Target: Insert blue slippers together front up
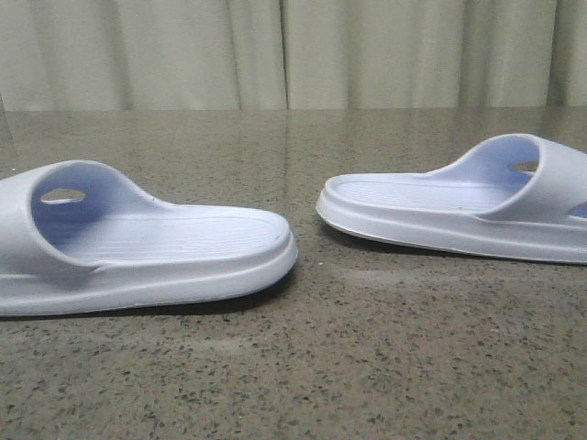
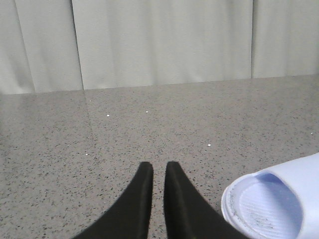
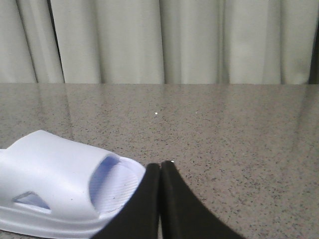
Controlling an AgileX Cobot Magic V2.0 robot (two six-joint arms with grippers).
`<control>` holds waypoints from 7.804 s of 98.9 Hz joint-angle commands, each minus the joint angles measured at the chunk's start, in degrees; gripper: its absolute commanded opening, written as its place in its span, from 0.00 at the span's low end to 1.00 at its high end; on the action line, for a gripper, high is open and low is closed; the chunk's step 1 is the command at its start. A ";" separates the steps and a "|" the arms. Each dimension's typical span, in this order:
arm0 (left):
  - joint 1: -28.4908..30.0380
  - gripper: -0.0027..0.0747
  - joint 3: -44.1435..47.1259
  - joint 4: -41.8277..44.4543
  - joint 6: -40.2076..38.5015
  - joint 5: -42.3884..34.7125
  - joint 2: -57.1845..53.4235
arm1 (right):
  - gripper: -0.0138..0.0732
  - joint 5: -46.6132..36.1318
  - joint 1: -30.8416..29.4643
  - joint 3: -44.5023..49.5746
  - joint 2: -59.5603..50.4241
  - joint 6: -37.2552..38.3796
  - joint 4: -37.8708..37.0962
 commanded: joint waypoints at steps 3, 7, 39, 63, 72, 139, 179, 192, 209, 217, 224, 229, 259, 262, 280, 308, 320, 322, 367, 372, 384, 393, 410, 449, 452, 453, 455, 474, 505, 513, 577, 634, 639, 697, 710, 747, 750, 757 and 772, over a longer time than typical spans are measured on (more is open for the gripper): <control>-0.03 0.06 0.56 -0.49 -0.66 -4.70 -1.74 | 0.04 -5.05 -0.46 1.21 -1.16 -0.51 0.02; -0.03 0.06 0.56 -0.49 -0.66 -4.70 -1.74 | 0.04 -5.05 -0.46 1.21 -1.16 -0.51 0.02; -0.03 0.06 0.56 -0.49 -0.66 -5.02 -1.74 | 0.04 -5.05 -0.46 1.21 -1.16 -0.51 0.02; -0.03 0.06 0.56 -0.49 -0.66 -5.02 -1.74 | 0.04 -6.62 -0.46 1.21 -1.16 -0.51 0.02; -0.03 0.06 0.56 -0.49 -0.66 -5.02 -1.74 | 0.04 -7.84 -0.46 1.21 -1.16 -0.51 0.02; -0.03 0.05 -14.22 -28.41 -0.66 3.23 3.14 | 0.04 7.99 -0.46 -16.13 0.01 -0.51 2.46; -0.03 0.06 -35.77 -32.93 -0.66 20.78 27.24 | 0.04 24.97 -0.46 -34.12 14.18 -0.51 6.66; -0.03 0.06 -36.67 -35.25 -0.66 21.26 31.57 | 0.04 26.35 -0.46 -35.04 17.01 -0.51 9.75; -0.03 0.10 -36.67 -36.86 -0.66 22.13 34.55 | 0.07 26.83 -0.46 -35.04 17.47 -0.51 11.00; -0.03 0.23 -36.67 -38.00 -0.56 22.41 35.27 | 0.15 26.72 -0.46 -35.04 17.47 -0.51 11.51; -0.03 0.37 -36.67 -38.78 -0.56 22.54 35.63 | 0.25 26.38 -0.46 -35.04 17.47 -0.51 12.35; -0.03 0.50 -36.67 -38.91 -0.56 22.66 35.74 | 0.36 25.94 -0.46 -35.04 17.47 -0.51 12.86; -0.03 0.75 -36.47 -38.80 -2.85 22.64 35.74 | 0.58 22.86 -0.46 -35.04 17.47 -0.51 13.51; -0.03 0.75 -36.26 -38.80 -5.11 22.64 35.74 | 0.58 22.86 -0.46 -35.04 17.47 -0.51 13.51; -0.03 0.75 -33.92 -38.20 -13.82 22.20 35.74 | 0.58 22.76 -0.46 -35.04 17.47 -0.51 13.51; 1.45 0.75 -29.63 -32.29 -20.03 20.89 35.74 | 0.58 22.76 -0.46 -35.04 17.47 -0.51 13.51; 2.86 0.75 -28.21 -32.29 -20.03 21.66 35.74 | 0.58 22.76 -0.46 -35.04 17.47 -0.51 13.51; 3.07 0.75 -28.08 -32.29 -20.03 21.77 35.74 | 0.58 22.76 -0.46 -35.04 17.47 -0.51 13.51; 3.31 0.75 -22.13 -33.77 -21.57 22.52 35.74 | 0.58 22.76 -0.46 -35.04 17.47 -0.51 13.51; 3.31 0.75 -21.75 -34.04 -21.57 22.52 35.74 | 0.58 22.76 -0.46 -35.04 17.47 -0.51 13.51; 3.31 0.75 -21.59 -34.43 -21.57 22.76 35.74 | 0.58 22.76 -0.46 -35.04 17.47 -0.51 13.51; 3.31 0.75 -21.59 -34.43 -21.57 22.97 35.74 | 0.58 22.76 -0.46 -35.04 17.47 -0.51 13.51; 3.31 0.75 -21.59 -36.66 -21.57 23.34 35.74 | 0.58 22.76 -0.46 -35.04 17.47 -0.51 13.60; 3.20 0.75 -21.46 -37.28 -21.57 23.44 36.00 | 0.58 22.76 -0.46 -35.04 17.47 -0.51 13.60; 3.20 0.74 -21.35 -37.28 -21.57 23.44 36.39 | 0.58 22.76 -0.46 -35.04 17.47 -0.51 13.60; 3.20 0.75 -21.35 -37.28 -21.57 23.44 36.47 | 0.58 22.76 -0.46 -35.04 17.47 -0.51 13.60; 3.20 0.75 -21.27 -37.28 -21.57 23.44 36.77 | 0.58 22.76 -0.46 -35.04 17.47 -0.51 13.60; 3.20 0.75 -21.22 -37.39 -21.57 23.33 39.05 | 0.58 22.76 -0.46 -35.04 17.47 -0.51 13.60; 3.20 0.75 -21.22 -37.54 -21.57 22.68 40.46 | 0.58 22.76 -0.46 -35.04 17.47 -0.51 13.60; 3.20 0.75 -21.22 -38.07 -21.57 22.54 41.49 | 0.58 22.76 -0.46 -35.04 17.47 -0.51 13.60; 2.53 0.70 -21.22 -41.00 -20.67 22.07 43.71 | 0.58 22.87 -0.46 -34.79 17.47 -0.51 13.60; -0.13 0.69 -21.22 -41.14 -19.78 17.80 43.71 | 0.58 22.87 -0.46 -34.79 17.47 -0.51 13.60; -0.13 0.69 -21.22 -41.14 -19.78 17.80 43.71 | 0.58 22.87 -0.46 -34.79 17.47 -0.51 13.60; -2.77 0.69 -21.33 -42.86 -19.43 17.57 49.95 | 0.58 22.87 -0.46 -34.79 17.47 -0.51 13.60; -3.02 0.64 -21.33 -42.86 -19.43 17.95 49.95 | 0.58 22.87 -0.46 -34.79 17.47 -0.51 13.60; -3.02 0.25 -21.33 -42.40 -19.38 18.68 49.95 | 0.58 22.87 -0.46 -34.79 17.47 -0.51 13.60; -3.02 0.22 -21.33 -42.40 -19.38 18.68 49.95 | 0.58 22.87 -0.46 -34.79 17.47 -0.51 13.60; -3.02 0.17 -21.33 -42.40 -19.38 18.68 49.95 | 0.58 22.87 -0.46 -34.79 17.47 -0.51 13.60; -3.02 0.06 -21.33 -42.40 -19.38 17.04 49.95 | 0.58 22.87 -0.46 -34.79 17.47 -0.51 13.60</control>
